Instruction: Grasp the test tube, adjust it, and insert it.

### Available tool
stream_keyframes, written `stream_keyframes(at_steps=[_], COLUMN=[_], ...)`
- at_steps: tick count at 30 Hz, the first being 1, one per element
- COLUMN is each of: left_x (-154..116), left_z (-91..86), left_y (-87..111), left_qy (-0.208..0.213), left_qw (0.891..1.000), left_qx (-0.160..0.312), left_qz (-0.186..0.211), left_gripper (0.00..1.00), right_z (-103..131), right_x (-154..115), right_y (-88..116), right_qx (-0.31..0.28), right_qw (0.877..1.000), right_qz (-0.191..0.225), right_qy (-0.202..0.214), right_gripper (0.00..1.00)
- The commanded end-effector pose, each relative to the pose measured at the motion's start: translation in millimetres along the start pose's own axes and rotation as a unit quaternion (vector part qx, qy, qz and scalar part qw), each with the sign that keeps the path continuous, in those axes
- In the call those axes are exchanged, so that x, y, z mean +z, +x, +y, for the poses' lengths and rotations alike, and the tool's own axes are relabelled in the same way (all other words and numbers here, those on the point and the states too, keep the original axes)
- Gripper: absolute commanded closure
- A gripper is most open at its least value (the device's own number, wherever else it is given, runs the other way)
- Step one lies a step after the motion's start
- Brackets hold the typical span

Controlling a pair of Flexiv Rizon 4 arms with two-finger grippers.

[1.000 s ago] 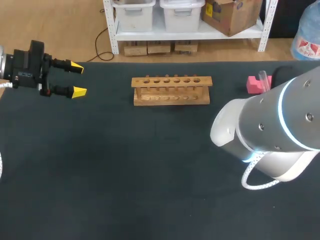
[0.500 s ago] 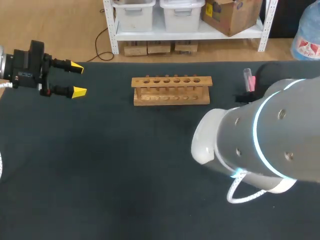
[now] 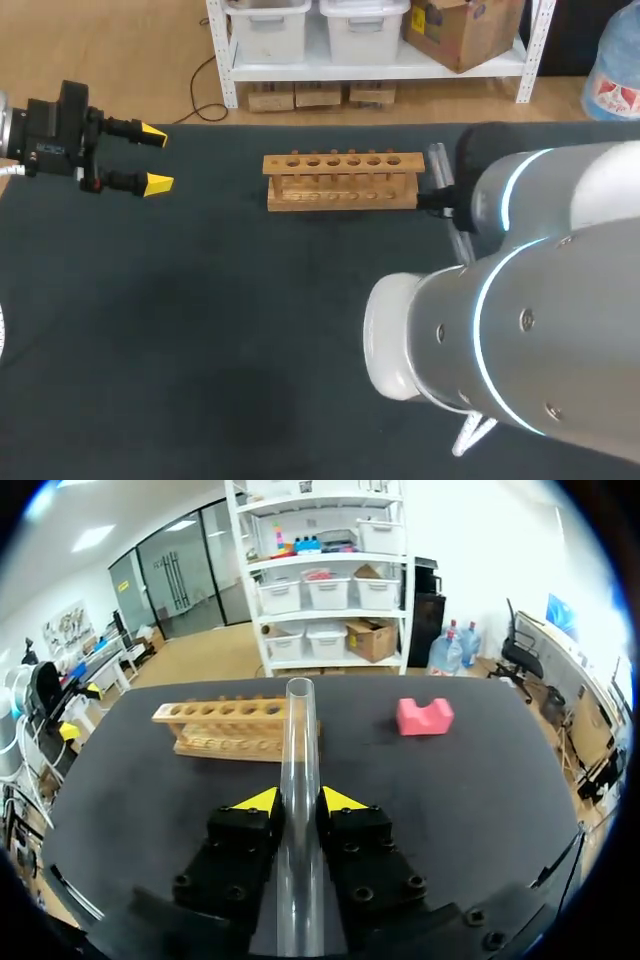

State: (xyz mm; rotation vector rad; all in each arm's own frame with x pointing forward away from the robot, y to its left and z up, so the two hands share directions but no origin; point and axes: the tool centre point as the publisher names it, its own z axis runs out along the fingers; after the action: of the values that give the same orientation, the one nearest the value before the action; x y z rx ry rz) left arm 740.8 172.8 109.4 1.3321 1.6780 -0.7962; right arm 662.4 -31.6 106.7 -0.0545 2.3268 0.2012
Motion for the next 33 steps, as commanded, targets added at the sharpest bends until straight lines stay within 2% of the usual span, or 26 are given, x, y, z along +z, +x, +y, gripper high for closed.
stream_keyframes(at_steps=[1, 11, 14, 20, 33], left_x=[0, 0, 0, 0, 0], left_z=[0.6, 0.6, 0.6, 0.6, 0.6], left_y=[1.6, 1.6, 1.6, 1.6, 1.6], left_qy=[0.000, 0.000, 0.000, 0.000, 0.000], left_qw=[1.000, 1.000, 1.000, 1.000, 1.000], left_qx=[0.002, 0.002, 0.002, 0.002, 0.002], left_qz=[-0.002, -0.002, -0.002, -0.002, -0.002], left_gripper=[0.00, 0.00, 0.00, 0.00, 0.00], right_z=[10, 42, 50, 59, 66], right_x=[18, 38, 42, 45, 74], right_y=[1, 2, 6, 5, -5], right_qx=[0.002, -0.006, -0.011, -0.022, -0.029], right_qw=[1.000, 0.999, 0.999, 0.998, 0.999], right_qz=[0.001, -0.006, 0.005, 0.015, 0.019], right_qy=[-0.020, -0.036, -0.043, -0.049, -0.042], right_gripper=[1.00, 1.00, 1.00, 1.00, 1.00])
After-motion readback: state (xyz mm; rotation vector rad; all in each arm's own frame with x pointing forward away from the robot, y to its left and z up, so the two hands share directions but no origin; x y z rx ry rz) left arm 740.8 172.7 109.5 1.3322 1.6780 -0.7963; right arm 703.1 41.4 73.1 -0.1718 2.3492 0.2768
